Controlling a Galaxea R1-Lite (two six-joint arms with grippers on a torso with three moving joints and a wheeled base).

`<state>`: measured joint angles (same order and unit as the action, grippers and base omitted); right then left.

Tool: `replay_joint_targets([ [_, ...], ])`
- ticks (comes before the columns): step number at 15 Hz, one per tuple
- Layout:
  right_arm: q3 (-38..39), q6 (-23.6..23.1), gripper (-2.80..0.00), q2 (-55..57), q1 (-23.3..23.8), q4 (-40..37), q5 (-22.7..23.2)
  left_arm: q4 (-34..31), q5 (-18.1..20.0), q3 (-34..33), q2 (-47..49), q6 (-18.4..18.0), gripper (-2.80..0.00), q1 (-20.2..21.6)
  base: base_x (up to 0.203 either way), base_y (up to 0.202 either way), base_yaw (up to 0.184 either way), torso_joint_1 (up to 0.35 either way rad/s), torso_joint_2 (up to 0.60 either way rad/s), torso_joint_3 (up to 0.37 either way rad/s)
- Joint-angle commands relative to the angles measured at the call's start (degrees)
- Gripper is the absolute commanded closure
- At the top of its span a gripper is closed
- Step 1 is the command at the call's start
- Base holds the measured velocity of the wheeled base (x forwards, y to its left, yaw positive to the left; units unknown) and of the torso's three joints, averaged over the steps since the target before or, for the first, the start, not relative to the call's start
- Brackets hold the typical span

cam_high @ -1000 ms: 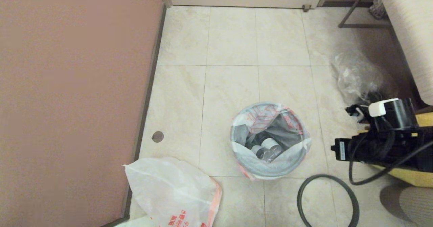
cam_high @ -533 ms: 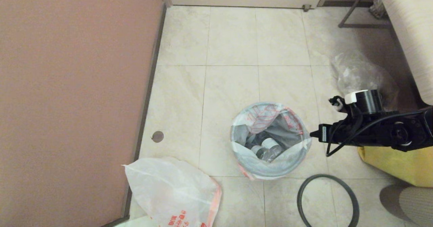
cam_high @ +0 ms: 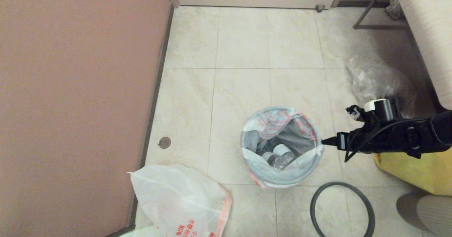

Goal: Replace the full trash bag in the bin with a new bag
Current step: Place the trash bag on the floor

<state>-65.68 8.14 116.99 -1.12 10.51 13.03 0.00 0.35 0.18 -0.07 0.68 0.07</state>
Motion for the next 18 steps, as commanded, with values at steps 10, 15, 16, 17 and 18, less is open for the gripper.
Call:
replay_joint_targets([
  [10, -6.7, -2.1, -2.8, 8.3, -2.4, 0.2, 0.0, 0.0, 0.0, 0.0, 0.1, 0.0, 0.0, 0.0, 0.0, 0.0, 0.0, 0.0, 0.0, 0.0],
  [15, -10.1, -2.4, -2.8, 12.0, -3.7, 0.6, -1.6, 0.0, 0.0, 0.0, 0.1, 0.0, 0.0, 0.0, 0.0, 0.0, 0.0, 0.0, 0.0, 0.0],
  [16, -11.0, -2.7, -2.8, 12.8, -3.9, 0.6, -3.9, 0.0, 0.0, 0.0, 0.1, 0.0, 0.0, 0.0, 0.0, 0.0, 0.0, 0.0, 0.0, 0.0],
  [17, -12.1, -2.8, -2.8, 13.6, -4.3, 0.6, -7.0, 0.0, 0.0, 0.0, 0.1, 0.0, 0.0, 0.0, 0.0, 0.0, 0.0, 0.0, 0.0, 0.0],
  [18, -13.4, -2.9, -2.8, 14.6, -4.5, 0.5, -9.9, 0.0, 0.0, 0.0, 0.1, 0.0, 0.0, 0.0, 0.0, 0.0, 0.0, 0.0, 0.0, 0.0],
])
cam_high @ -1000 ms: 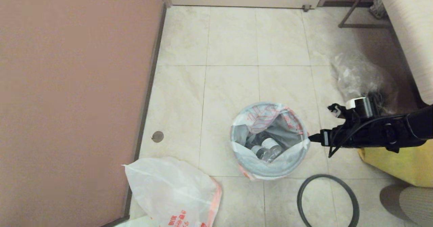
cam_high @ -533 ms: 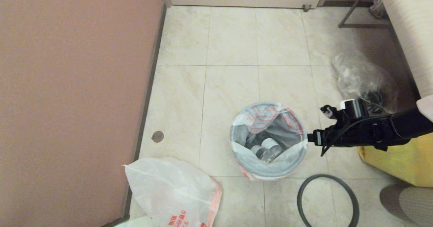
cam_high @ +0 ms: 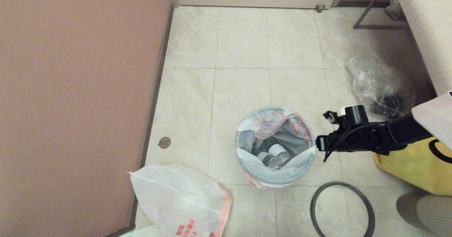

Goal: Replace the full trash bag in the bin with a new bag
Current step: Place the trash bag on the floor

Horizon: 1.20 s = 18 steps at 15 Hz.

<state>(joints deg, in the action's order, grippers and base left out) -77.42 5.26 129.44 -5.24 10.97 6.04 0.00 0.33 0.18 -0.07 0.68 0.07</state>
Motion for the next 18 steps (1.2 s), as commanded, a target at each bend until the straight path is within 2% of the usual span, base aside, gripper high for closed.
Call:
replay_joint_targets([
  [1, -2.8, -0.4, -2.8, 2.7, -0.7, -0.1, -5.3, 0.0, 0.0, 0.0, 0.1, 0.0, 0.0, 0.0, 0.0, 0.0, 0.0, 0.0, 0.0, 0.0],
  [4, -4.2, -0.9, -2.8, 3.8, -1.6, -0.1, -13.0, 0.0, 0.0, 0.0, 0.1, 0.0, 0.0, 0.0, 0.0, 0.0, 0.0, 0.0, 0.0, 0.0],
  [7, -4.2, 0.2, -2.8, 3.6, -2.2, 0.2, -23.4, 0.0, 0.0, 0.0, 0.1, 0.0, 0.0, 0.0, 0.0, 0.0, 0.0, 0.0, 0.0, 0.0],
  [9, -3.7, 5.2, -2.8, 1.4, -2.2, -0.2, -25.2, 0.0, 0.0, 0.0, 0.1, 0.0, 0.0, 0.0, 0.0, 0.0, 0.0, 0.0, 0.0, 0.0],
  [13, -0.1, 8.1, -2.8, -1.6, -2.9, -0.3, -25.5, 0.0, 0.0, 0.0, 0.1, 0.0, 0.0, 0.0, 0.0, 0.0, 0.0, 0.0, 0.0, 0.0],
  [14, 0.3, 9.5, 0.0, -2.1, -3.6, -0.3, -25.4, 0.0, 0.0, 0.0, 0.1, 0.0, 0.0, 0.0, 0.0, 0.0, 0.0, 0.0, 0.0, 0.0],
  [18, 0.5, 11.0, 0.0, -2.3, -5.7, -0.3, -25.5, 0.0, 0.0, 0.0, 0.1, 0.0, 0.0, 0.0, 0.0, 0.0, 0.0, 0.0, 0.0, 0.0],
])
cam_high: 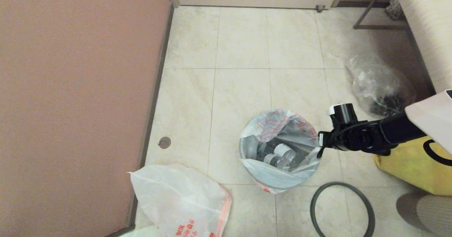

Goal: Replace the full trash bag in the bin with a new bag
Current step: Place the trash bag on the floor

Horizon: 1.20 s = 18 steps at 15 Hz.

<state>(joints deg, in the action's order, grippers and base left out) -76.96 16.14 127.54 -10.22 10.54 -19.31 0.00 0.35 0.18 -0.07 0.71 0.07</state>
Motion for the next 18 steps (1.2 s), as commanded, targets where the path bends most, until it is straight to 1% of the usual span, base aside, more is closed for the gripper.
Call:
replay_joint_targets([
  [1, 0.1, 0.2, 0.0, -0.4, -0.9, 0.1, 0.0, 0.0, 0.0, 0.0, 0.1, 0.0, 0.0, 0.0, 0.0, 0.0, 0.0, 0.0, 0.0, 0.0],
  [3, -0.1, 2.5, 0.0, -0.8, -1.8, 0.1, 0.1, 0.0, 0.0, 0.0, 0.1, 0.0, 0.0, 0.0, 0.0, 0.0, 0.0, 0.0, 0.0, 0.0],
  [7, -0.2, 3.2, 0.0, -1.1, -2.0, 0.2, 0.8, 0.0, 0.0, 0.0, 0.1, 0.0, 0.0, 0.0, 0.0, 0.0, 0.0, 0.0, 0.0, 0.0],
  [8, -0.2, 3.7, 0.0, -1.1, -2.1, 0.2, 1.8, 0.0, 0.0, 0.0, 0.1, 0.0, 0.0, 0.0, 0.0, 0.0, 0.0, 0.0, 0.0, 0.0],
  [9, -0.2, 5.4, 0.0, -1.5, -2.1, 0.1, 3.4, 0.0, 0.0, 0.0, 0.1, 0.0, 0.0, 0.0, 0.0, 0.0, 0.0, 0.0, 0.0, 0.0],
  [10, -0.1, 6.8, 0.0, -2.5, -2.1, 0.0, 5.5, 0.0, 0.0, 0.0, 0.1, 0.0, 0.0, 0.0, 0.0, 0.0, 0.0, 0.0, 0.0, 0.0],
  [11, 0.2, 8.9, 0.0, -3.9, -2.0, -0.8, 8.8, 0.0, 0.0, 0.0, 0.1, 0.0, 0.0, 0.0, 0.0, 0.0, 0.0, 0.0, 0.0, 0.0],
  [13, 0.4, 13.0, 0.0, -5.9, -1.6, -3.2, 13.1, -0.1, 0.0, 0.0, 0.1, 0.0, 0.0, 0.0, 0.0, 0.0, 0.0, 0.0, 0.0, 0.0],
  [15, 1.8, 14.3, 0.0, -6.1, -0.6, -3.2, 14.0, 0.0, 0.0, 0.0, 0.1, 0.0, 0.0, 0.0, 0.0, 0.0, 0.0, 0.0, 0.0, 0.0],
  [17, 3.5, 14.4, 0.0, -6.1, 0.8, -2.8, 14.7, 0.0, 0.0, 0.0, 0.1, 0.0, 0.0, 0.0, 0.0, 0.0, 0.0, 0.0, 0.0, 0.0],
  [18, 4.2, 14.4, 0.0, -6.1, 1.7, -2.8, 15.9, 0.0, 0.0, 0.0, 0.1, 0.0, 0.0, 0.0, 0.0, 0.0, 0.0, 0.0, 0.0, 0.0],
])
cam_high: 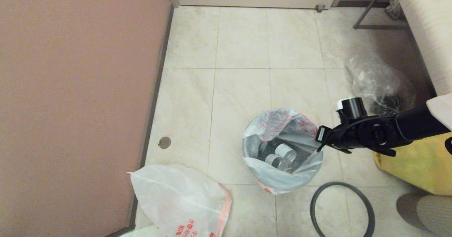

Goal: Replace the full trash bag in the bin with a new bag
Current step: Place the trash bag on the floor

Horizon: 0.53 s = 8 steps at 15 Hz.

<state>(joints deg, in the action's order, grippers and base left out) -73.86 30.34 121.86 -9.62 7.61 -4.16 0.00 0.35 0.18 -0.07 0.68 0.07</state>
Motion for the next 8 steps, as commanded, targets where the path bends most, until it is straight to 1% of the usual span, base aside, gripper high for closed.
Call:
replay_joint_targets([
  [1, 1.5, 0.2, 0.0, -0.7, 1.8, 0.2, 1.6, 0.0, 0.0, 0.0, 0.1, 0.0, 0.0, 0.1, 0.0, 0.0, 0.0, 0.0, 0.0, 0.0],
  [3, 2.2, 0.2, 0.0, -2.0, 2.7, 0.2, 2.2, 0.0, 0.0, 0.0, 0.1, 0.0, 0.0, 0.0, 0.0, 0.0, 0.0, 0.0, 0.0, 0.0],
  [6, 3.7, 0.5, 0.0, -5.3, 2.8, 0.2, 2.9, 0.0, 0.0, 0.0, 0.1, 0.0, 0.0, 0.0, 0.0, 0.0, 0.0, 0.0, 0.0, 0.0],
  [7, 4.2, 1.4, 0.0, -6.8, 2.7, 0.2, 3.2, 0.0, 0.0, 0.0, 0.1, 0.0, 0.0, 0.0, 0.0, 0.0, 0.0, 0.0, 0.0, 0.0],
  [8, 4.6, 2.8, 0.0, -8.4, 2.6, 0.1, 4.6, 0.0, 0.0, 0.0, 0.1, 0.0, 0.0, 0.0, 0.0, 0.0, 0.0, 0.0, 0.0, 0.0],
])
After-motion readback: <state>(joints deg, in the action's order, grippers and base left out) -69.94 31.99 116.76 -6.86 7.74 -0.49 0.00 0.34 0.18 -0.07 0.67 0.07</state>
